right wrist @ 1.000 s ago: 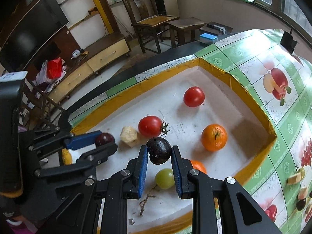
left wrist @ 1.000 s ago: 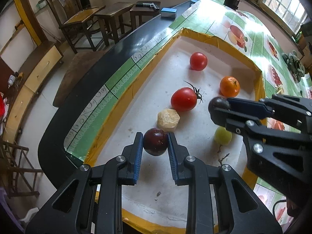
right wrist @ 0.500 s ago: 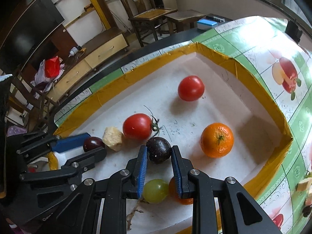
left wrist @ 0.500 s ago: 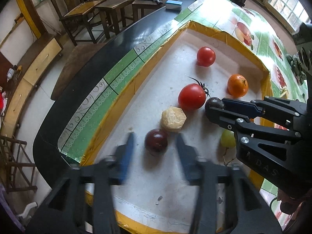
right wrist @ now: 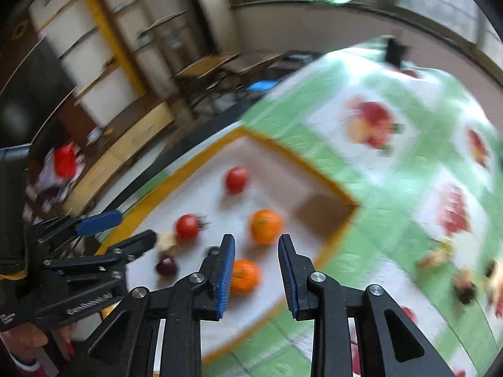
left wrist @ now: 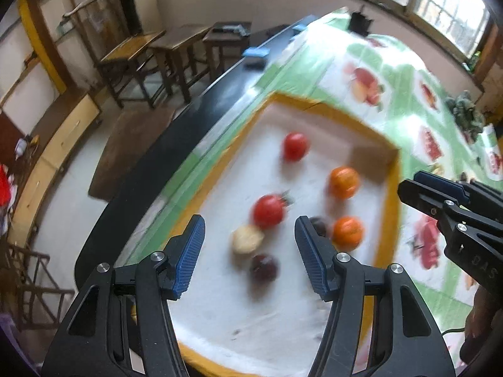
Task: Organize fruits
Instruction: 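Move both open tools back over the table toward remaining items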
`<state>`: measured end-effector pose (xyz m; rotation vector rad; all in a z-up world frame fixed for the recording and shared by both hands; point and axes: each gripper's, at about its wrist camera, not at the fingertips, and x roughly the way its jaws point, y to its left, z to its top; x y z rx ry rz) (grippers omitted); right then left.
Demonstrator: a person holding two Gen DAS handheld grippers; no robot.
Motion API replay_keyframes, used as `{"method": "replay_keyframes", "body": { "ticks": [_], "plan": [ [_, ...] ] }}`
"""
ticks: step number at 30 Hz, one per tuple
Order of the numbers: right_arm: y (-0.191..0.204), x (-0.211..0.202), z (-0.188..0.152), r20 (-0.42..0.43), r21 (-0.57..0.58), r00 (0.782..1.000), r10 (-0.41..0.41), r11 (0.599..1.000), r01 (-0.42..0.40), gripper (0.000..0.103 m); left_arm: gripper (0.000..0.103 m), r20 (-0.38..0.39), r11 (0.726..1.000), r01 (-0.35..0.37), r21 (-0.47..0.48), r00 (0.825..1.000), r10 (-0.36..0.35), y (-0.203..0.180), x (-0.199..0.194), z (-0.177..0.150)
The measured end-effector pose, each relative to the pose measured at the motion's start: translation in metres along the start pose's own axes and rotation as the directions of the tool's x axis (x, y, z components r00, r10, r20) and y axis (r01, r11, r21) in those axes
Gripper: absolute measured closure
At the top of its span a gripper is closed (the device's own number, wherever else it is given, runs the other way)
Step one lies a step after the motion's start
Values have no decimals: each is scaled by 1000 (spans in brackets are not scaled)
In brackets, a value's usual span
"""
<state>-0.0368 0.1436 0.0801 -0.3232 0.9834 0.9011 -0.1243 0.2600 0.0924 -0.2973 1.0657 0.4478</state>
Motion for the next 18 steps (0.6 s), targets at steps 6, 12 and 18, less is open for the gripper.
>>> {"method": "replay_keyframes", "body": {
  "ticks": [6,12,18],
  "plan": [
    [-52,-36,-15,24,124,991,-129,984,125,71,43,21,991,85,103,996,-87,-60,-8,10],
    [-102,-62,-50,5,219,973,-230,950,223,70,43,10,965,156,212,987,-161,-126,-10,9],
    [-143,-88,-83,-24,305,959,-283,911,277,70,43,-32,934,208,292,978,-208,-181,-6,-1]
  ]
}}
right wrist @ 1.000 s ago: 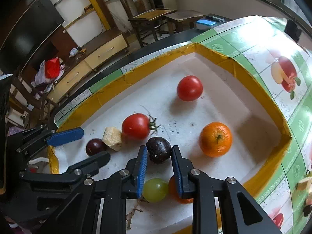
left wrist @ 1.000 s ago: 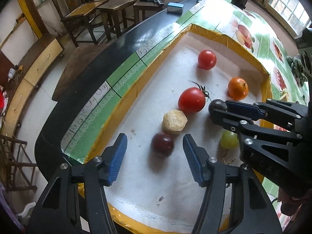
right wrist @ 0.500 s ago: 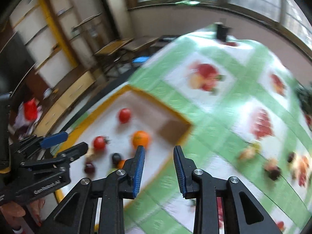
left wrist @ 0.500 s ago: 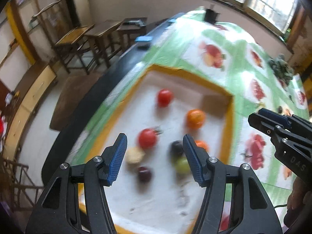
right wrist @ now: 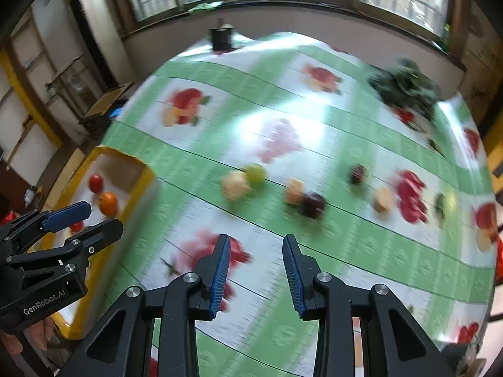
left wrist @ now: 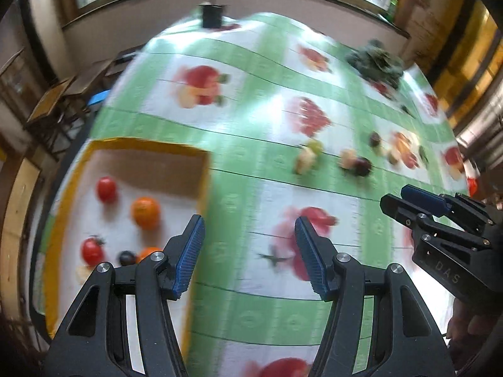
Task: Organize fruits
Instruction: 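Move both open tools back over the table toward remaining items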
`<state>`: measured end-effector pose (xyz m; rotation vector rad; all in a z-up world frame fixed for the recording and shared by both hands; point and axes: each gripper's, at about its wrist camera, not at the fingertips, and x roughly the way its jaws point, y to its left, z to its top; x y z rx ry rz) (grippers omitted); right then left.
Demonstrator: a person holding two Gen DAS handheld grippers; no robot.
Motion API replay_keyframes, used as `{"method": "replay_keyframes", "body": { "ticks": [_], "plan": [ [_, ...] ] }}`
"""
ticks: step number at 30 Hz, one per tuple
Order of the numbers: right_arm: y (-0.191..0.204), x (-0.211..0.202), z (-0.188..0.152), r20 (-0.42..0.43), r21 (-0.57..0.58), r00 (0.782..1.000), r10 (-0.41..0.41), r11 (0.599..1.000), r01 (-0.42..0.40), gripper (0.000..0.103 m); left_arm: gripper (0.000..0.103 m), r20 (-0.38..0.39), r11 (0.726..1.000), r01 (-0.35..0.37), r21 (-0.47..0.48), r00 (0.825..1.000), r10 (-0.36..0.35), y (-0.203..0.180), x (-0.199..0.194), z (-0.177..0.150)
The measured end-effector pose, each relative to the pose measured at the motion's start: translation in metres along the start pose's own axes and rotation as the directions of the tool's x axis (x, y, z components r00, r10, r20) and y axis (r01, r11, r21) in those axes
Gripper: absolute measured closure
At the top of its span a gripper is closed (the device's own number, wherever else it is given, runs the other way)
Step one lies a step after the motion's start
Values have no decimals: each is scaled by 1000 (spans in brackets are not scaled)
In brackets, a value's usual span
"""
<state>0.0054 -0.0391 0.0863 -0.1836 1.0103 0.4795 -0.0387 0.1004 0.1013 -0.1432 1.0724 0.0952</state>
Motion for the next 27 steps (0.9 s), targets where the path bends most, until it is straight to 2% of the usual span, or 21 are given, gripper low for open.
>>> {"method": "replay_keyframes", "body": {
  "ticks": [13,27],
  "plan": [
    [-85,-17,-28,-22,97,998,-63,993,64,70,43,-24,995,51,91,998,-49,-83,13,8],
    [-136,-13,-39,-48,150,997,-63,986,70,69,43,-87,991,76,108,994,-67,-118,41,13]
  ]
}}
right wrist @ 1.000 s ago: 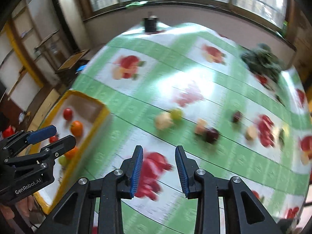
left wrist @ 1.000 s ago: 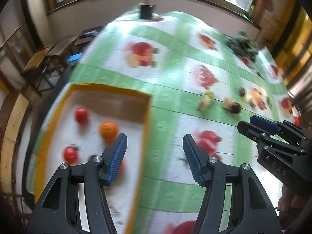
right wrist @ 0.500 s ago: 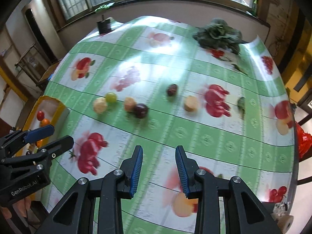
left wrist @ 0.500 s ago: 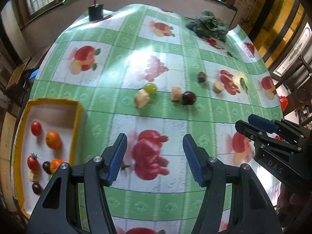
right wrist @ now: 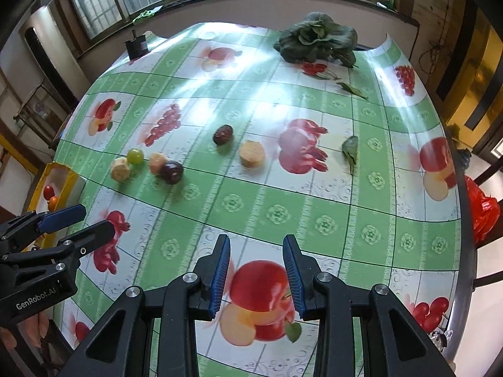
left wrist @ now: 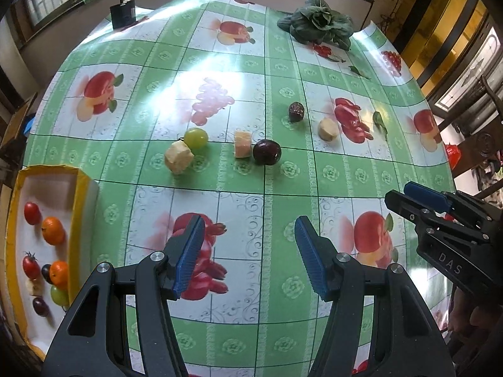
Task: Organize fruits
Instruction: 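Move both open tools back over the table toward remaining items, then grasp another dark red plum with left tool while right tool grasps round cheese slice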
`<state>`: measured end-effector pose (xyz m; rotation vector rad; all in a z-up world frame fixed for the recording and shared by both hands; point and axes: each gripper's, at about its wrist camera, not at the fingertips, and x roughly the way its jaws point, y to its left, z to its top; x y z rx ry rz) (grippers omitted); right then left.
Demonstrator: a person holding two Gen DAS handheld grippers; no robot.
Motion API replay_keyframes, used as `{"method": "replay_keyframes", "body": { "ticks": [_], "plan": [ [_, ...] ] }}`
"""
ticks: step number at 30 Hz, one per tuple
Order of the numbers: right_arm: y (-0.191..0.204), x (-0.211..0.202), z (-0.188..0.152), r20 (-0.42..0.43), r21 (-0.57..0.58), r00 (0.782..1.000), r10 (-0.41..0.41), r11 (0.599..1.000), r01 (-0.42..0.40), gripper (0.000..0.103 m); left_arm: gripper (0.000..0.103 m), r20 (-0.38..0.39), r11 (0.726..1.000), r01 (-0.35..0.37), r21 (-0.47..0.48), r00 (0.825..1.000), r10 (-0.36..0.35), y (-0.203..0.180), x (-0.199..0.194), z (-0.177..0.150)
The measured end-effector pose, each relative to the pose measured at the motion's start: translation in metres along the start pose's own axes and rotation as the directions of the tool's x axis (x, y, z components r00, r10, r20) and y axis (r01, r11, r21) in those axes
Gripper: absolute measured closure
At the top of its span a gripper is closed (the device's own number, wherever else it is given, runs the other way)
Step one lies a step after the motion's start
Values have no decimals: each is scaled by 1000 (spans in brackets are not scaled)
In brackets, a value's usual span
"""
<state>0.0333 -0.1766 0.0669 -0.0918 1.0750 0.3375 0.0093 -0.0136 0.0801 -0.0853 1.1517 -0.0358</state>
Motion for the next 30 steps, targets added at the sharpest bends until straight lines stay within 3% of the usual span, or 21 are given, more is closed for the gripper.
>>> {"method": "replay_keyframes", "body": {
  "ticks": [20,30],
  "plan": [
    [-14,20,9,-35,-14,999,8,1000,-8,69,43,-23,1000,-10,-23,1000,9,4,21,13],
    [-24,29,15,-49,10,999,12,1000,-12,69,43,-22,999,35,-39,999,-36,2,35,31]
  ]
}}
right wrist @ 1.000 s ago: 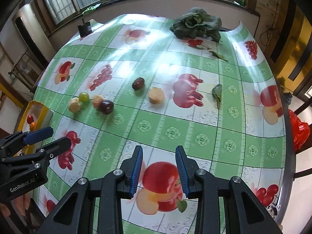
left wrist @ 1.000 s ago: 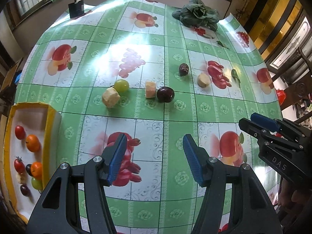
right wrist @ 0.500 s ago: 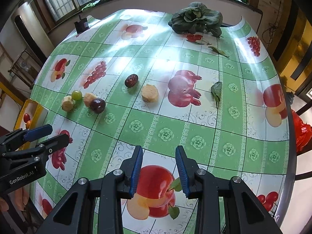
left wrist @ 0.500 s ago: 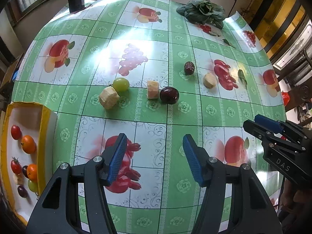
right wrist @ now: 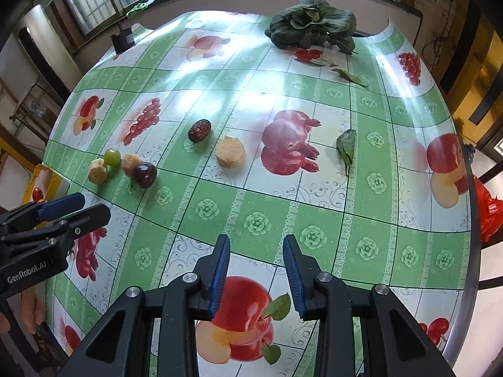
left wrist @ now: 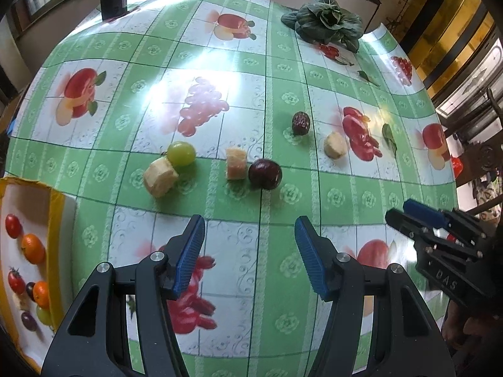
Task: Organize fruits
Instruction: 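Grasp another dark red plum with left tool while right tool grasps round cheese slice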
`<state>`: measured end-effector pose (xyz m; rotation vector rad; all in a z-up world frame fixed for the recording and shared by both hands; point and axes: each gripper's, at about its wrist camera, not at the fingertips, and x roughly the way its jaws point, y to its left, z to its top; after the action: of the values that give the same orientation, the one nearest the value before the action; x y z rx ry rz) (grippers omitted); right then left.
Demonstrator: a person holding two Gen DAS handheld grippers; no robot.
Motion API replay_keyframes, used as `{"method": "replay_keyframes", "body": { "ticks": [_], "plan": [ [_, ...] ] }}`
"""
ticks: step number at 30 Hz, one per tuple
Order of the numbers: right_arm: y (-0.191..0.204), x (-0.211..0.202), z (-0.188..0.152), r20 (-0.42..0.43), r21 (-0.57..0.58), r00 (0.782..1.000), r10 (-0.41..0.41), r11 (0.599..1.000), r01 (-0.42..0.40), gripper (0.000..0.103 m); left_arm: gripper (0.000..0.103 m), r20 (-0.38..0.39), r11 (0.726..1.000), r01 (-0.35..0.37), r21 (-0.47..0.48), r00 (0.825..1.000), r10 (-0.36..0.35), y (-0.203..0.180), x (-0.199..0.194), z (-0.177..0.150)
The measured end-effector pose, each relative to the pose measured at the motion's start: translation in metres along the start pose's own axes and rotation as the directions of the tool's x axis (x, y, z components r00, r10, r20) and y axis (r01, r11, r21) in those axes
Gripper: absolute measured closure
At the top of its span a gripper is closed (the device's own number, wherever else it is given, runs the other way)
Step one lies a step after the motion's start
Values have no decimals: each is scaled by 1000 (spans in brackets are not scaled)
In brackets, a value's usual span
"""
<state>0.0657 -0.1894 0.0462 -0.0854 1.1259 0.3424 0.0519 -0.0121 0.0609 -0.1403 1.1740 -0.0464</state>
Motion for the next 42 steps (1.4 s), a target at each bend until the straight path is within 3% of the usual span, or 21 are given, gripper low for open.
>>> {"method": "replay_keyframes", "body": {
  "ticks": [12,19,20,22,32,42],
  "plan": [
    [-4,10,5,-9,14,1000,30,999,-30,69,43,-9,999,37,-8,999,-37,-7,30,24],
    [-5,17,8,-16,13,999,46,999,-46,69,44,0,999,22,-45,1000,-22,-10,43,27],
    [-6,18,8,-18,12,999,50,999,-49,69,47,-1,999,18,-49,1000,-18,-10,46,28],
    [-5,19,10,-17,10,999,51,999,-51,69,72,-10,998,21,-57,1000,-22,-11,52,30],
    [3,29,32,47,-7,994,95,996,-94,69,74,-5,998,32,-58,999,-32,0,40,23],
    [25,58,62,41,-85,995,89,993,-86,69,74,10,997,-23,-79,1000,24,19,14,6]
  ]
}}
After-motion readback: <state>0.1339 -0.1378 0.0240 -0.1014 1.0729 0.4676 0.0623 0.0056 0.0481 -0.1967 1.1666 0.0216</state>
